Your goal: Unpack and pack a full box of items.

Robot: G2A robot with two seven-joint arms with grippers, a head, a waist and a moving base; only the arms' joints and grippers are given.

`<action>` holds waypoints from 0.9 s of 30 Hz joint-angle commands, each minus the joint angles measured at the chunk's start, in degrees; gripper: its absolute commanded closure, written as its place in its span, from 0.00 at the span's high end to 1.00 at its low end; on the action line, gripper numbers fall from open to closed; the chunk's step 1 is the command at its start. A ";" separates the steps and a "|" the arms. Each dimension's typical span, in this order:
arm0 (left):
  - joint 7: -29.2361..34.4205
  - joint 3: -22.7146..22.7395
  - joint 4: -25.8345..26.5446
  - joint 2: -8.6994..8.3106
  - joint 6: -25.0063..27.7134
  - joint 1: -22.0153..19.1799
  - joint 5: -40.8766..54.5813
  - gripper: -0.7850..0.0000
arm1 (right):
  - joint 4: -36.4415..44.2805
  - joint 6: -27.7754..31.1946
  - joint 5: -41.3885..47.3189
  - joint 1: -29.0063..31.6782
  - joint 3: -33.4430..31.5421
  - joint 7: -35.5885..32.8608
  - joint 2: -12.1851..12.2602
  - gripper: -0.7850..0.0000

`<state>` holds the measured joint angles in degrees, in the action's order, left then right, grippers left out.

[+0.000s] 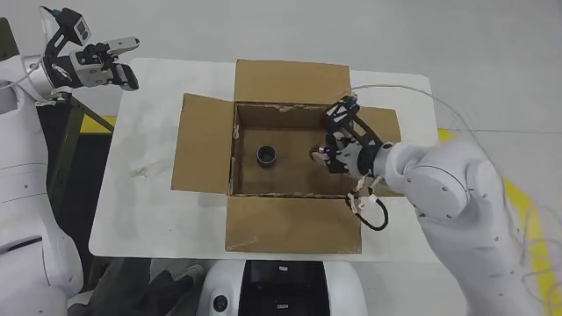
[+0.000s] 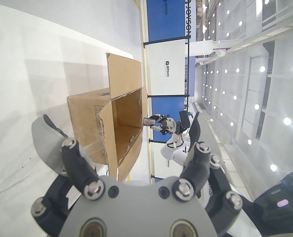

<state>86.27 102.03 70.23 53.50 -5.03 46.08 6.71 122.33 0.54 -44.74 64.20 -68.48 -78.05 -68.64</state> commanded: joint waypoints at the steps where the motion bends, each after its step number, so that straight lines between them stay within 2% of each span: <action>1: 0.00 0.00 0.00 0.00 0.00 0.00 0.00 1.00 | 0.98 -0.80 0.66 1.31 -2.77 0.30 0.34 0.00; 16: 0.00 0.00 0.00 0.00 0.00 0.00 0.00 1.00 | 4.14 -2.38 4.46 10.82 -21.17 1.06 2.63 0.00; 27: 0.00 0.00 0.00 0.00 0.00 0.00 0.00 1.00 | 4.81 -3.96 6.06 18.54 -31.61 0.09 3.84 0.00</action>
<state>86.27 102.03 70.23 53.50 -5.03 46.08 6.71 127.24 -3.32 -38.69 82.03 -99.27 -78.11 -64.88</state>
